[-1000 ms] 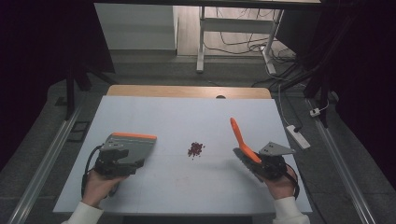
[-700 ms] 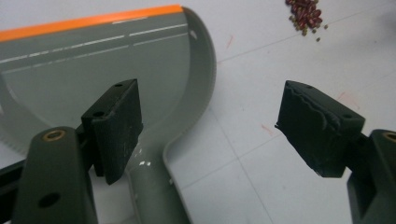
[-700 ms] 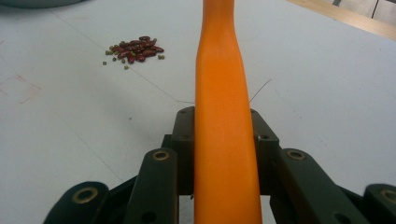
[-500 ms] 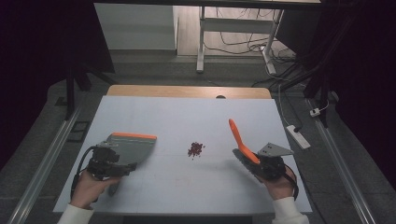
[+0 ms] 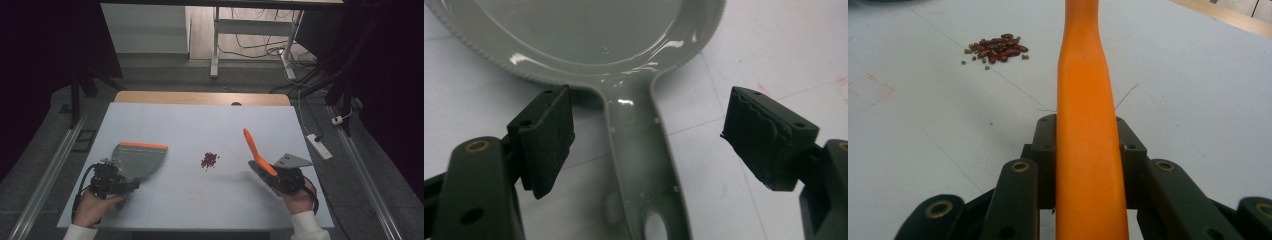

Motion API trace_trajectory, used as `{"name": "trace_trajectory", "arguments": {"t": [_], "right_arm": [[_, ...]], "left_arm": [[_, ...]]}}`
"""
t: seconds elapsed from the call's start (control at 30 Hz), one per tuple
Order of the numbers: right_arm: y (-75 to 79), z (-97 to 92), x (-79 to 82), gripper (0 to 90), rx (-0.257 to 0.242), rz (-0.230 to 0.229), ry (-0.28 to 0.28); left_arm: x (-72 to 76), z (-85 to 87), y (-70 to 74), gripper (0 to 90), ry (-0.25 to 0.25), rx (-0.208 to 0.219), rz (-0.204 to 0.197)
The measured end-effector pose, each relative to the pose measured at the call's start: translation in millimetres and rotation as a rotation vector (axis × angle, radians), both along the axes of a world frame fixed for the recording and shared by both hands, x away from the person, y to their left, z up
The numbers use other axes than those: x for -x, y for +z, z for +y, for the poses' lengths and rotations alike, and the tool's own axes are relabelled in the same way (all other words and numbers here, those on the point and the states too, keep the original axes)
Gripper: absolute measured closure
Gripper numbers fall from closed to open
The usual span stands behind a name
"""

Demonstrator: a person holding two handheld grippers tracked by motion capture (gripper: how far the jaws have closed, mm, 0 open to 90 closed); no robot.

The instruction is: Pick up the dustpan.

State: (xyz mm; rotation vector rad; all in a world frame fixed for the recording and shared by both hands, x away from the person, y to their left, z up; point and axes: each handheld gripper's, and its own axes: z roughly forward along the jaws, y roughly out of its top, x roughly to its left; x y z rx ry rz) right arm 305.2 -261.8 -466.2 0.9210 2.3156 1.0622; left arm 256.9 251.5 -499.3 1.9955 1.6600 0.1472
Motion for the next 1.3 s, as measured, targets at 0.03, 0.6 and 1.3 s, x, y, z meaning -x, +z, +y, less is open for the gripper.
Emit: {"name": "trace_trajectory", "arguments": {"t": [0.03, 0.6, 1.3], "right_arm": [[-0.3, -0.1, -0.2, 70.7, 0.0, -0.001, 0.0], [-2.1, 1.0, -1.1, 70.7, 0.013, -0.002, 0.002], [-2.1, 0.8, -1.0, 70.7, 0.016, -0.005, 0.0]], "left_arm": [[-0.8, 0.2, -1.1, 21.5, 0.006, 0.001, 0.005], [-10.5, -1.0, -20.5, 34.6, 0.036, 0.018, 0.061], [-13.1, 1.1, -23.1, 58.2, 0.05, 0.057, 0.063]]}}
